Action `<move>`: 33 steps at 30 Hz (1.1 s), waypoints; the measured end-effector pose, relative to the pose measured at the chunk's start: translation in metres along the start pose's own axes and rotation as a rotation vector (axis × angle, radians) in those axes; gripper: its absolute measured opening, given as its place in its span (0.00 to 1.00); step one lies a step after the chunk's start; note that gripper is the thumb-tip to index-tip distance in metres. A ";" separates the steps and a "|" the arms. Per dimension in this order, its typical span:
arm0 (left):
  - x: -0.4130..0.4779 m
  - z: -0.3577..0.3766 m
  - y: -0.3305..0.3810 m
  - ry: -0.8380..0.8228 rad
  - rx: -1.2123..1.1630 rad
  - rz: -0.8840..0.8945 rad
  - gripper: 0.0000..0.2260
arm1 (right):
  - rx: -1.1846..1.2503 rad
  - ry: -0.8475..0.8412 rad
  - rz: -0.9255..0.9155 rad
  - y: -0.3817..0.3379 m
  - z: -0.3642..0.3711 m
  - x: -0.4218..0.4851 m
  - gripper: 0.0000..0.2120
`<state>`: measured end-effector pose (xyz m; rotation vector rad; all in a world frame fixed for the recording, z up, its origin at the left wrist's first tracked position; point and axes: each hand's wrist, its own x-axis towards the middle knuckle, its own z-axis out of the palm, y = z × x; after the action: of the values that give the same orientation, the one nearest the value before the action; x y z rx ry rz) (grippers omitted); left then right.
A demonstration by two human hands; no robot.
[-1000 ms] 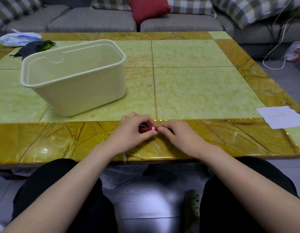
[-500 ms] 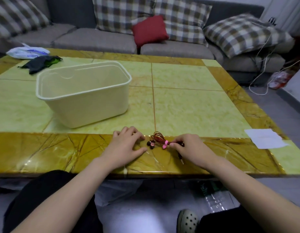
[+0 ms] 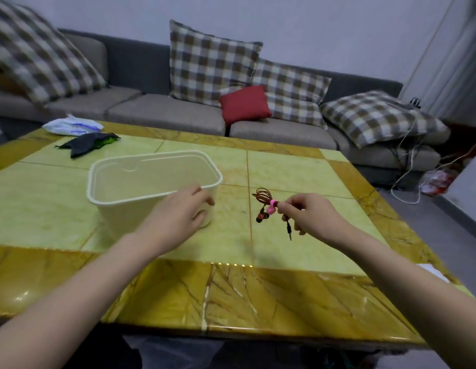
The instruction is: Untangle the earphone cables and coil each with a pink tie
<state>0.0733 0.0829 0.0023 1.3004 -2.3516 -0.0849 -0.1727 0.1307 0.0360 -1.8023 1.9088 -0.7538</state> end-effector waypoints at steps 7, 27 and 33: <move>0.013 -0.030 -0.030 -0.100 0.391 -0.235 0.13 | 0.133 0.058 -0.146 -0.076 0.027 0.044 0.12; -0.007 -0.030 -0.008 -0.081 0.252 -0.124 0.13 | -0.249 -0.062 -0.184 -0.080 0.089 0.071 0.12; -0.007 -0.031 -0.009 -0.084 0.250 -0.133 0.12 | -0.122 0.085 -0.356 -0.099 0.043 0.028 0.10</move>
<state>0.0960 0.0886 0.0250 1.6005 -2.4029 0.1199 -0.0716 0.0963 0.0677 -2.2555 1.7369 -0.8567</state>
